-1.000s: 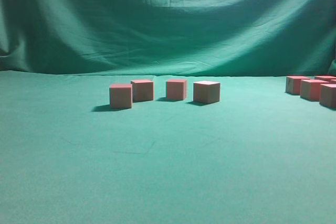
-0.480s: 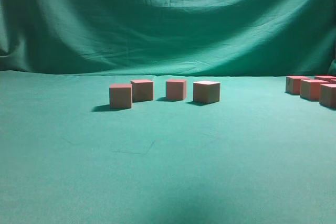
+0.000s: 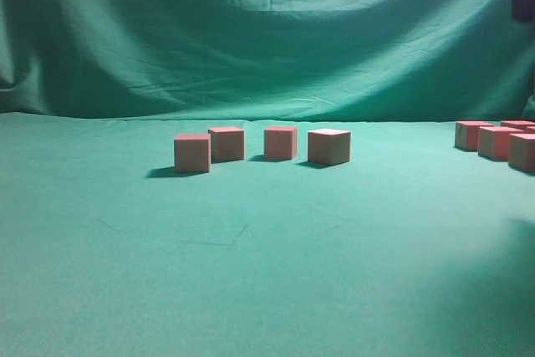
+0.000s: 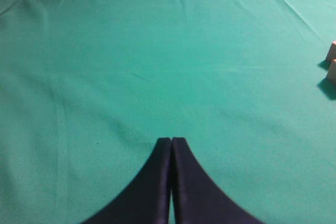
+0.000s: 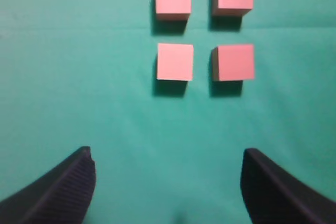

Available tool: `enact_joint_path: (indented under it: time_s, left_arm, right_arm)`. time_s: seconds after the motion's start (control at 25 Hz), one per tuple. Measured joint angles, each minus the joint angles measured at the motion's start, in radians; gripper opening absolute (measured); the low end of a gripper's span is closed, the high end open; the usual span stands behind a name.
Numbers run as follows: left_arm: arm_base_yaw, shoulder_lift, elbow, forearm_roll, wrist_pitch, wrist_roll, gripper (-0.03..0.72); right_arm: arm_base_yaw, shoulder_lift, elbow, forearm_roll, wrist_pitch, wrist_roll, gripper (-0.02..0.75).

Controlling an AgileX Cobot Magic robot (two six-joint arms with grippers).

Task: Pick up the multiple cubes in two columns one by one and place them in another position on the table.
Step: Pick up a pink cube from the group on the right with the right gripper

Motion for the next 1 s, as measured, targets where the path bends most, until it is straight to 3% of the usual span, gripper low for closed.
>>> enact_joint_path:
  time_s: [0.44,1.0]
  left_arm:
    - [0.000,0.000,0.000,0.000,0.000,0.000,0.000]
    - [0.000,0.000,0.000,0.000,0.000,0.000,0.000]
  right_arm:
    - [-0.004,0.175,0.005,0.002,-0.167,-0.007,0.578]
    - [-0.015,0.278,0.005,-0.034,-0.266,-0.007,0.578]
